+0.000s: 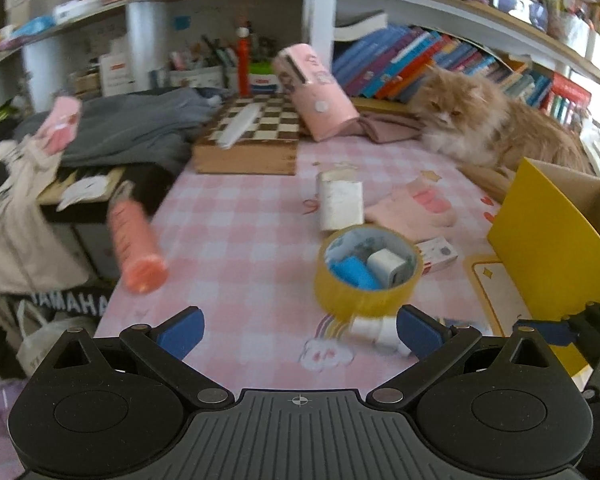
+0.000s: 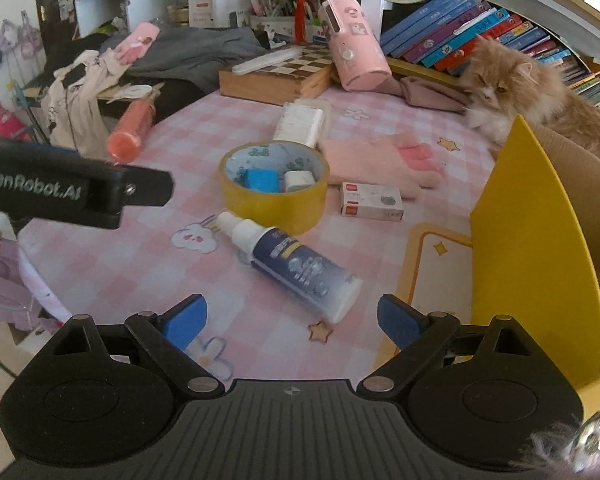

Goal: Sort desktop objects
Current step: 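Move the left tool to the yellow tape roll while the right tool reaches the spray bottle, then grasp the yellow tape roll with the left tool while the right tool grasps the spray bottle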

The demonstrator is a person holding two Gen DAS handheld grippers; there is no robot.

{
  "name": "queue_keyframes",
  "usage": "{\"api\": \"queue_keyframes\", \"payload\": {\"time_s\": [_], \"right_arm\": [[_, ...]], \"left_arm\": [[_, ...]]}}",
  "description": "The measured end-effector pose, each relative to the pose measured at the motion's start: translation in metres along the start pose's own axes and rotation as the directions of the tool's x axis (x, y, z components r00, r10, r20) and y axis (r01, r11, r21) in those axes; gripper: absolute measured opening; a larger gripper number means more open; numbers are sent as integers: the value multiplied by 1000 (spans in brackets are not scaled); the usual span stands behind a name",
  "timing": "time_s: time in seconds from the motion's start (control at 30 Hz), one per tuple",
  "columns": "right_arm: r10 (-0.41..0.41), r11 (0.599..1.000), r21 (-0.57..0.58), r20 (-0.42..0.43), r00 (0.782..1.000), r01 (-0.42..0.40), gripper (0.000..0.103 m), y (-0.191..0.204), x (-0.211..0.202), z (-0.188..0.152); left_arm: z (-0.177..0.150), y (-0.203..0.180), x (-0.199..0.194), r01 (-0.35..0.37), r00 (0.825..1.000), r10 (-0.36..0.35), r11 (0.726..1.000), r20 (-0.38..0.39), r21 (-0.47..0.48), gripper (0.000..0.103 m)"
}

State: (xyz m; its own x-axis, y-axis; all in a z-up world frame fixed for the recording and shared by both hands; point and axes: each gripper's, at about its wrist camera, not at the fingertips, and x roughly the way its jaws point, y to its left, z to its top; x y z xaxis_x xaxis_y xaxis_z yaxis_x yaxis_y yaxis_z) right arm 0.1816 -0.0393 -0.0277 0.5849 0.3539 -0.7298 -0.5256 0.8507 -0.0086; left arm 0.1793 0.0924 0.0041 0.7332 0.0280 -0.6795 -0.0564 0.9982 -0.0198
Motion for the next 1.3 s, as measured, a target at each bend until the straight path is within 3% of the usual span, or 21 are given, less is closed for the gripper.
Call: {"api": "queue_keyframes", "payload": {"time_s": [0.3, 0.37, 0.67, 0.9, 1.0, 1.03, 1.07, 1.13, 1.3], "right_arm": [[-1, 997, -72, -18, 1000, 0, 93, -3, 26, 11], [4, 994, -105, -17, 1000, -5, 89, -1, 30, 12], [49, 977, -204, -40, 998, -56, 80, 3, 47, 17], [96, 975, -195, -55, 994, -105, 77, -4, 54, 22], [121, 973, -191, -62, 991, -131, 70, -6, 55, 23], [125, 971, -199, -61, 990, -135, 62, -6, 55, 23], [124, 969, -207, -56, 991, -133, 53, -5, 53, 22], [124, 967, -217, -59, 990, -134, 50, -5, 51, 22], [120, 971, -199, -78, 990, -133, 36, -9, 46, 19]], "left_arm": [[29, -18, 48, 73, 996, -68, 995, -63, 75, 103], [34, -25, 58, 86, 994, -78, 991, -79, 99, 103], [41, -47, 96, 111, 984, -84, 980, -158, 168, 103], [38, -52, 113, 147, 972, -108, 973, -209, 179, 103], [37, -50, 116, 143, 971, -109, 978, -211, 154, 99], [38, -49, 115, 139, 973, -106, 979, -206, 149, 91], [38, -47, 114, 134, 974, -103, 980, -204, 144, 91], [39, -42, 110, 144, 972, -119, 983, -203, 112, 91], [46, -27, 78, 138, 986, -133, 989, -103, 44, 91]]}}
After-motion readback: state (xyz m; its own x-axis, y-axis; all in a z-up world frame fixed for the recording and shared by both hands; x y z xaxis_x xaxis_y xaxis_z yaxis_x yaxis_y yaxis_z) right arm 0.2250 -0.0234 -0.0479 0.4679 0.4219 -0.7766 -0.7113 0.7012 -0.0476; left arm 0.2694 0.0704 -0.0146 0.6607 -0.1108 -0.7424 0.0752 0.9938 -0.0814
